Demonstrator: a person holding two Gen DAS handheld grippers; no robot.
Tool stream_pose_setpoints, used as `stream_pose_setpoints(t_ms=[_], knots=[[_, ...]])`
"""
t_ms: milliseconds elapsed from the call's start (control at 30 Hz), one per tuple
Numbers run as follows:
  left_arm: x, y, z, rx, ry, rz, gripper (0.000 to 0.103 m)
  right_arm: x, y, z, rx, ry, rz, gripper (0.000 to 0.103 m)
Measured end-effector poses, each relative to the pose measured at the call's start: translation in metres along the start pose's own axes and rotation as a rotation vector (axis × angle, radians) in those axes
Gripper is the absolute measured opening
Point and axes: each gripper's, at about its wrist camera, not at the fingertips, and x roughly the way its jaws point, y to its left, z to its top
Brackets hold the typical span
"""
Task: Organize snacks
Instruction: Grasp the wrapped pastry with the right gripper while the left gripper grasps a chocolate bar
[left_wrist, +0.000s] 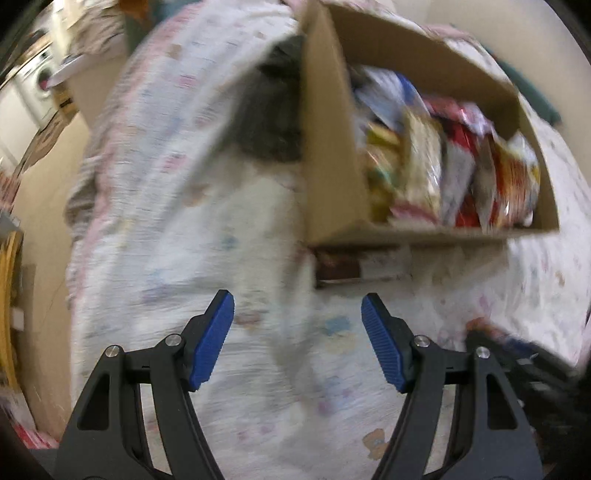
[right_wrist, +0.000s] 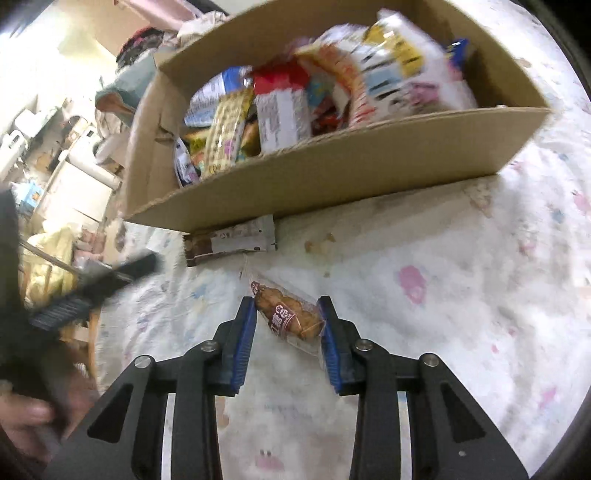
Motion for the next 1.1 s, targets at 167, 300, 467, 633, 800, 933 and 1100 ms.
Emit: stream_pose_setpoints(t_ms=[167, 300, 467, 633, 800, 933, 1100], knots=[[0.026, -0.012, 0.011, 0.034, 0.004, -0.025, 0.068, -0.032, -0.018, -0.003, 0.045, -0.050, 0.042, 0.035], [0.029, -0.019, 0.019, 0.064, -0.033, -0.078, 0.068, -0.040, -0.027, 0.002, 0.071, -0.075, 0.054, 0.035], [0.033, -0.038, 0.015, 0.110, 0.019, -0.170, 0.068, -0.046, -0.033, 0.007, 0.102, -0.101, 0.064, 0.035], [0.018, -0.066, -0.003, 0.188, 0.039, -0.282, 0.068, -0.059, -0.037, 0.011, 0.133, -0.130, 0.088, 0.035], [0.001, -0.097, -0.017, 0.294, 0.052, -0.386, 0.068, -0.072, -0.054, 0.019, 0.198, -0.168, 0.097, 0.035], [-0.004, -0.108, -0.022, 0.326, 0.006, -0.325, 0.068, -0.076, -0.068, 0.021, 0.245, -0.180, 0.086, 0.035], [0.022, -0.113, -0.013, 0.303, 0.068, -0.232, 0.068, -0.078, -0.074, 0.019, 0.257, -0.182, 0.067, 0.035]])
